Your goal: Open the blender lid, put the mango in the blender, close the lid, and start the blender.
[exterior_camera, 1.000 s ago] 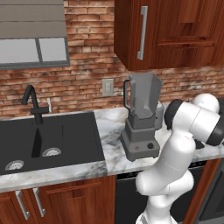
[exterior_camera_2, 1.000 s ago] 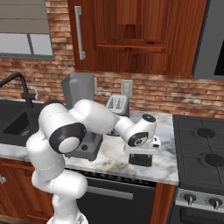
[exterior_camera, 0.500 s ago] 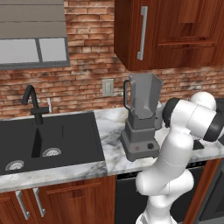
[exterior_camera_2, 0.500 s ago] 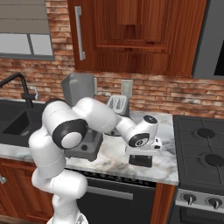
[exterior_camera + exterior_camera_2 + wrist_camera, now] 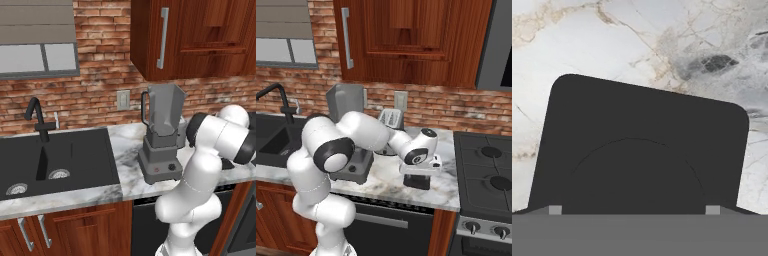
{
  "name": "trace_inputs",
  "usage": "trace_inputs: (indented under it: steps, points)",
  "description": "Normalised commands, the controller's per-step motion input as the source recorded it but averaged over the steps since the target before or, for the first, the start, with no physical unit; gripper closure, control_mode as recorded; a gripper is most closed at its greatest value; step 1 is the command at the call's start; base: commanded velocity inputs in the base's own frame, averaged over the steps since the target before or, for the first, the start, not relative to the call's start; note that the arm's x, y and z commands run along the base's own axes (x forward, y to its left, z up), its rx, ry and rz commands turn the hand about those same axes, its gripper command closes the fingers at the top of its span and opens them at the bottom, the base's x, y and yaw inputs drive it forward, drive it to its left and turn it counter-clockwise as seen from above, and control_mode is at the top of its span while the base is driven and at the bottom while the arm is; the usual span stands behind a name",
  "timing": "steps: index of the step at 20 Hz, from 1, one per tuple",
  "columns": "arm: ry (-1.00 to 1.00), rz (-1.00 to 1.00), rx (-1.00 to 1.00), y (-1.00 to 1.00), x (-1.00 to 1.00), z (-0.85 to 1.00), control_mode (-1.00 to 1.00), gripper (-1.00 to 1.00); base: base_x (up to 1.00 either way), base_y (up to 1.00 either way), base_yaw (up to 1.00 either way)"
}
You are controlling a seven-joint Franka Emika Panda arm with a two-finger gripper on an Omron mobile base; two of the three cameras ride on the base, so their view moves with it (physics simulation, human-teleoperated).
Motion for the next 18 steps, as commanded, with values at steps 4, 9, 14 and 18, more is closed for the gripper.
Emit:
trace_inputs:
  steps: [4,9,14,18]
  points:
    - [-0.08,0.02,0.00,0.00,-0.19,0.66,-1.00,1.00,0.00,0.00,0.00]
    - [-0.16,0.01,0.00,0.01,-0.31,0.93,-1.00,1.00,0.00,0.00,0.00]
    - [-0.09,0.00,0.00,0.04,-0.32,0.45,-1.00,1.00,0.00,0.00,0.00]
    - [-0.14,0.00,0.00,0.01,-0.34,0.19,-1.00,1.00,0.00,0.00,0.00]
